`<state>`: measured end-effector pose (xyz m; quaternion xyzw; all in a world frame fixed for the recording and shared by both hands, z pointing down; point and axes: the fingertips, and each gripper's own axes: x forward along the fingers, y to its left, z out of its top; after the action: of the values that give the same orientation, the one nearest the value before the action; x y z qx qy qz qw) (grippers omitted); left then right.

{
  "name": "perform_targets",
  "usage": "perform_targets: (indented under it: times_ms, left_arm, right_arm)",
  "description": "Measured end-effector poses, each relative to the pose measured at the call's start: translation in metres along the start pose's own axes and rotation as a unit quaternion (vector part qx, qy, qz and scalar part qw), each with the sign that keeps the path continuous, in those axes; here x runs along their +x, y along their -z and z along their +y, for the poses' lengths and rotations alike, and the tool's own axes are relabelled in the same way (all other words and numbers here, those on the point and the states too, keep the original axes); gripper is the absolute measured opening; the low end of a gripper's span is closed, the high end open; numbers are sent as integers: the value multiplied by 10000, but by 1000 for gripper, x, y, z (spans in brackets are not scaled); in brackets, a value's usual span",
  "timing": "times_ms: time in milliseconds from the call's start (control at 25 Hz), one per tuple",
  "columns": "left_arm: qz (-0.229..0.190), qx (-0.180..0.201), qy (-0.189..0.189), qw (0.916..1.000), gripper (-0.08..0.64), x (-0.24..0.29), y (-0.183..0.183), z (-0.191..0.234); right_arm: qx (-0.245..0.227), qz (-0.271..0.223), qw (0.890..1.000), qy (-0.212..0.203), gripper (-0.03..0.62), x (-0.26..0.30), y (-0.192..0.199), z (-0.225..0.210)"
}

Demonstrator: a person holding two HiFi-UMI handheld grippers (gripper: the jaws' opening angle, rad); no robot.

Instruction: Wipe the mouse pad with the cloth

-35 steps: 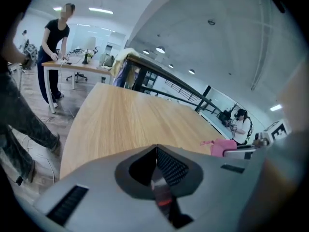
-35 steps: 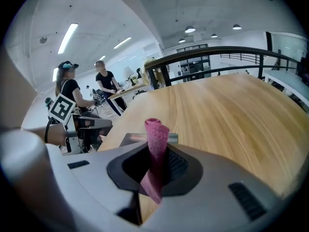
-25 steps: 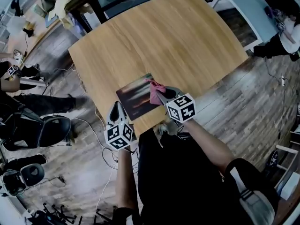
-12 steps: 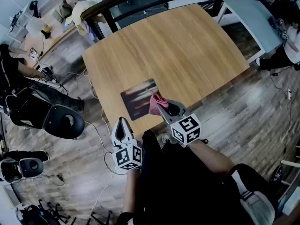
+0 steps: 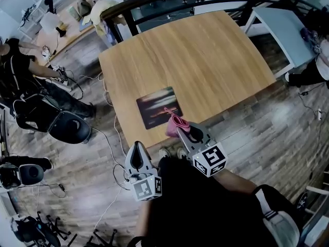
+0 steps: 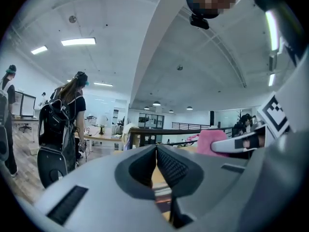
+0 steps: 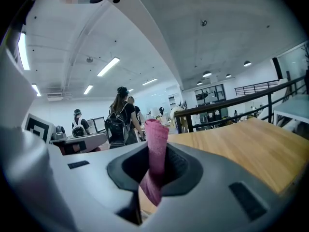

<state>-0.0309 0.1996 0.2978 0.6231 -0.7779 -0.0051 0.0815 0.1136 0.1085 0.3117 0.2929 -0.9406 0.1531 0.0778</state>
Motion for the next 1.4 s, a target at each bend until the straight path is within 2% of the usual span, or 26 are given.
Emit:
perform_targets:
  times_ms: [160, 360, 1040, 1400]
  left_arm:
    - [-5, -124, 9, 9999, 23, -7, -10, -2]
    - [-23, -60, 138, 9999, 25, -5, -13, 0]
    - [-81, -104, 422, 9990, 25, 9, -20, 18]
    - [-71, -251, 491, 9985, 23, 15, -22, 24]
  right_arm:
    - [-117, -61, 9999, 96, 63, -9, -8, 5]
    - [-252, -42, 9996, 89, 63, -6, -6, 12]
    - [-202, 19, 9993, 308, 63, 6, 0, 17]
    - [-198, 45, 9991, 379, 63, 12, -4, 19]
